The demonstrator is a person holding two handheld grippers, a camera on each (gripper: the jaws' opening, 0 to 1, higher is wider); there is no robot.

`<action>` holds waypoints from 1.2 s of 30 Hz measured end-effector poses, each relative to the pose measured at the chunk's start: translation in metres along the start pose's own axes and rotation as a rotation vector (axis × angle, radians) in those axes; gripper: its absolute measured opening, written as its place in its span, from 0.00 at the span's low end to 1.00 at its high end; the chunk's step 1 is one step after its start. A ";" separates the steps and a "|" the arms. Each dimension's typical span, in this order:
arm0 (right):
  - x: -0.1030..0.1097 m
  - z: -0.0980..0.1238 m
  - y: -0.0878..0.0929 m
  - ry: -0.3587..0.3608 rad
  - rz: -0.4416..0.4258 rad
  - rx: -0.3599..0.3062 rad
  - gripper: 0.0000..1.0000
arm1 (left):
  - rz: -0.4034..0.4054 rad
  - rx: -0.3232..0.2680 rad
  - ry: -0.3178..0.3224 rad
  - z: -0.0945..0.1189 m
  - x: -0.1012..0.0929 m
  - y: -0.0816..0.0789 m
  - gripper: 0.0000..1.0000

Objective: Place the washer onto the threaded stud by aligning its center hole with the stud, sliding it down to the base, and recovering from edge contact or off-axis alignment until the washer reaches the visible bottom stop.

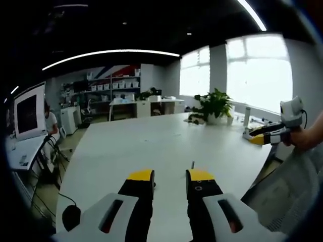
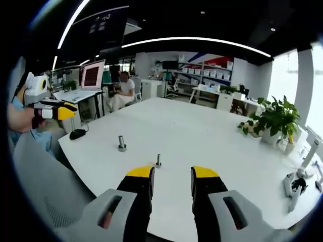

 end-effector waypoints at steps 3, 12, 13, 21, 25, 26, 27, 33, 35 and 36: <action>0.002 0.000 -0.001 -0.006 0.004 0.000 0.31 | -0.003 0.002 -0.001 0.000 0.001 0.000 0.23; 0.002 -0.002 0.000 -0.006 0.018 0.006 0.31 | -0.004 -0.004 -0.003 0.000 0.001 0.000 0.23; 0.003 -0.002 0.000 -0.007 0.020 0.013 0.31 | -0.006 -0.006 -0.004 0.000 0.001 -0.001 0.23; 0.005 -0.003 0.003 -0.015 0.029 0.025 0.31 | -0.005 -0.004 -0.003 0.000 0.001 0.000 0.23; 0.004 -0.001 0.003 -0.010 0.029 0.022 0.31 | -0.003 -0.005 -0.001 0.000 0.000 0.000 0.23; 0.004 -0.001 0.003 -0.009 0.028 0.020 0.31 | -0.006 -0.005 0.001 0.000 0.000 0.000 0.23; 0.003 -0.001 0.003 -0.008 0.028 0.019 0.31 | -0.006 -0.006 0.001 0.000 -0.001 0.000 0.23; 0.003 -0.001 0.003 -0.006 0.021 0.018 0.31 | 0.003 0.008 -0.010 0.001 0.002 0.003 0.23; 0.002 0.000 0.003 0.000 0.022 0.016 0.31 | 0.000 0.012 -0.004 0.000 0.000 0.003 0.23; 0.002 0.000 0.003 0.001 0.020 0.016 0.31 | -0.005 0.013 0.001 0.000 -0.001 0.004 0.23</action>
Point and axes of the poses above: the point that each gripper's makers call its tool centre point, and the gripper's own axes: z roughly backward along the fingers, x roughly to its left, y roughly out of its underside, the point moved 2 cm from there along z, roughly backward along the fingers
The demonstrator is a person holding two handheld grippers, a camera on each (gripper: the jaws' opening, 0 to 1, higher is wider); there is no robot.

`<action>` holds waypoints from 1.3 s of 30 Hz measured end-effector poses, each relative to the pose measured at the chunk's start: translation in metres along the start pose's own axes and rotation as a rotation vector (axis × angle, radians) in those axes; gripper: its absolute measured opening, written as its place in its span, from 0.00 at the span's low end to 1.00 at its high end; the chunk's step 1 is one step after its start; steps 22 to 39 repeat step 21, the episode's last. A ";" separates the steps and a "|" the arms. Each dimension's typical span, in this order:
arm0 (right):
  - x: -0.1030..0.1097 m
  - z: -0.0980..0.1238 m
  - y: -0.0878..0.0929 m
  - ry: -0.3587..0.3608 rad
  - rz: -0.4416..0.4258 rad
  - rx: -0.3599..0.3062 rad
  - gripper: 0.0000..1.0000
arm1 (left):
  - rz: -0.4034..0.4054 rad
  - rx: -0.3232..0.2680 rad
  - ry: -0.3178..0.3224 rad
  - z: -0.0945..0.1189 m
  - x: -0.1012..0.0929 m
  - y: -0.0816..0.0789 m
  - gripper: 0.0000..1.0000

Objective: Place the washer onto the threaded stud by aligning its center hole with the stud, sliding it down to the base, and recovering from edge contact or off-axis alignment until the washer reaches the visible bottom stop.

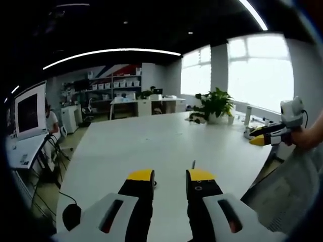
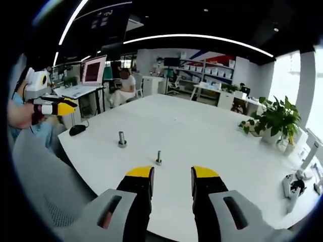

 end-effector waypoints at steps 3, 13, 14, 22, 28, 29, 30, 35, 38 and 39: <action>0.001 -0.001 0.001 -0.003 0.007 0.006 0.31 | -0.002 0.004 0.009 -0.001 -0.002 0.000 0.23; -0.001 -0.001 0.000 0.005 0.006 0.004 0.31 | 0.002 0.001 0.002 -0.001 0.000 -0.001 0.23; -0.001 -0.002 0.001 0.004 0.006 0.005 0.31 | 0.002 -0.001 0.002 -0.001 0.000 -0.001 0.23; -0.001 -0.002 0.003 0.007 0.013 0.019 0.31 | 0.003 0.003 0.009 -0.001 -0.001 0.000 0.23; -0.001 -0.002 0.003 0.007 0.013 0.019 0.31 | 0.003 0.003 0.009 -0.001 -0.001 0.000 0.23; -0.001 -0.002 0.003 0.007 0.013 0.019 0.31 | 0.003 0.003 0.009 -0.001 -0.001 0.000 0.23; -0.001 -0.002 0.003 0.007 0.013 0.019 0.31 | 0.003 0.003 0.009 -0.001 -0.001 0.000 0.23; -0.001 -0.002 0.003 0.007 0.013 0.019 0.31 | 0.003 0.003 0.009 -0.001 -0.001 0.000 0.23; -0.001 -0.002 0.003 0.007 0.013 0.019 0.31 | 0.003 0.003 0.009 -0.001 -0.001 0.000 0.23; -0.001 -0.002 0.003 0.007 0.013 0.019 0.31 | 0.003 0.003 0.009 -0.001 -0.001 0.000 0.23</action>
Point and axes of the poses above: the point that each gripper's makers call its tool centre point, and the gripper's own axes: z roughly backward along the fingers, x roughly to its left, y roughly out of its underside, the point moved 2 cm from there along z, roughly backward along the fingers
